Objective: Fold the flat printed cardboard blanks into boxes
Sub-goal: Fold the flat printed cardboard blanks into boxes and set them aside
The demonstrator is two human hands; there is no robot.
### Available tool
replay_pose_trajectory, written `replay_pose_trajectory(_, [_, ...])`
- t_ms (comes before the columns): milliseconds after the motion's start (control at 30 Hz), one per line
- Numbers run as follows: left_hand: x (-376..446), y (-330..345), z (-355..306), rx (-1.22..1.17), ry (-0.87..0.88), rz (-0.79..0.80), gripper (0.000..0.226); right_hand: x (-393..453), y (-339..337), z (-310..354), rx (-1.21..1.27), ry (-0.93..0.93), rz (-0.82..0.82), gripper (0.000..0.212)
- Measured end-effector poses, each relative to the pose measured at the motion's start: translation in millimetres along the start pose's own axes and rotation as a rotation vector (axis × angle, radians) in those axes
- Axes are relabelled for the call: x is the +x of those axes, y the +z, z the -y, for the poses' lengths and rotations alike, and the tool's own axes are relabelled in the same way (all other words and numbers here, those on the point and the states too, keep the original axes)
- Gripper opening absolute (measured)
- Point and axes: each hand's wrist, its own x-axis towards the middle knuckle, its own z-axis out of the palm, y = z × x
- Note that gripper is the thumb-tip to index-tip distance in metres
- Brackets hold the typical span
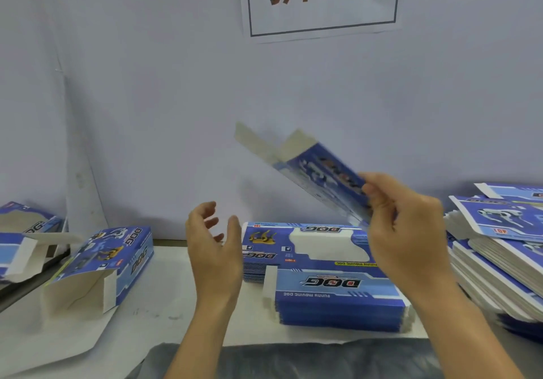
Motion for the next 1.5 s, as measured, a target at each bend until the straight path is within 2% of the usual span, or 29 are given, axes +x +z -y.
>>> replay_pose_trajectory(100, [-2.2,-1.9,-12.0,-0.141,-0.128,0.2,0.07,11.8,-12.8,20.3,0.139,-0.01,-0.157,0.022])
replay_pose_trajectory(133, [-2.4,-2.8,-17.1,-0.194,-0.133,0.269,0.073,14.9,-16.1,25.4,0.187,0.0,-0.185,0.021])
replay_pose_trajectory(233, [2.0,-7.4,-32.7,-0.345,-0.05,0.393,0.047,19.8,-19.8,33.4,0.302,0.071,-0.226,0.019])
replay_pose_trajectory(367, [5.4,-16.5,-47.7,-0.43,0.023,0.495,0.018,18.0,-13.8,26.0,0.336,0.265,-0.142,0.025])
replay_pose_trajectory(467, [6.1,-18.7,-49.0,-0.378,-0.012,0.495,0.017,14.8,-11.8,15.7,0.344,0.374,-0.039,0.026])
replay_pose_trajectory(567, [9.0,-21.4,-44.2,-0.354,-0.09,0.572,0.031,10.4,-10.4,12.3,0.572,0.496,0.065,0.017])
replay_pose_trajectory(633, [9.0,-22.9,-41.9,-0.35,-0.119,0.642,0.028,6.5,-7.0,14.0,0.723,0.57,0.117,0.011])
replay_pose_trajectory(700, [6.1,-21.8,-43.3,-0.344,-0.109,0.678,0.025,3.2,-1.9,14.9,0.701,0.569,0.119,0.008])
replay_pose_trajectory(833, [0.2,-13.0,-44.3,-0.258,-0.054,0.655,0.057,1.9,3.6,11.6,0.566,0.518,0.086,0.014])
replay_pose_trajectory(933, [-2.6,-9.1,-42.2,-0.21,-0.045,0.607,0.059,2.0,1.0,10.9,0.545,0.509,0.056,0.019])
replay_pose_trajectory(1000, [-4.5,-7.0,-46.3,-0.177,-0.018,0.501,0.068,3.0,-1.4,12.8,0.586,0.491,0.035,0.022])
replay_pose_trajectory(1067, [-4.8,-6.1,-51.4,-0.086,0.103,0.357,0.092,5.1,-4.2,17.4,0.593,0.43,0.087,0.024])
replay_pose_trajectory(1133, [-3.9,-7.8,-59.6,0.028,0.26,0.284,0.104,6.4,-5.5,24.0,0.592,0.348,0.235,0.027])
replay_pose_trajectory(1200, [-3.5,-9.2,-67.6,0.09,0.346,0.302,0.102,6.1,-5.0,31.7,0.629,0.28,0.402,0.033])
replay_pose_trajectory(1267, [-3.7,-9.3,-71.9,0.098,0.337,0.357,0.098,5.8,-3.4,38.5,0.627,0.219,0.501,0.036])
replay_pose_trajectory(1367, [-4.0,-11.3,-73.2,0.029,0.311,0.41,0.088,4.8,-1.2,42.8,0.588,0.17,0.555,0.035])
replay_pose_trajectory(1500, [-1.3,-13.7,-71.8,0.083,0.322,0.416,0.076,5.8,-3.3,37.0,0.576,0.168,0.541,0.033])
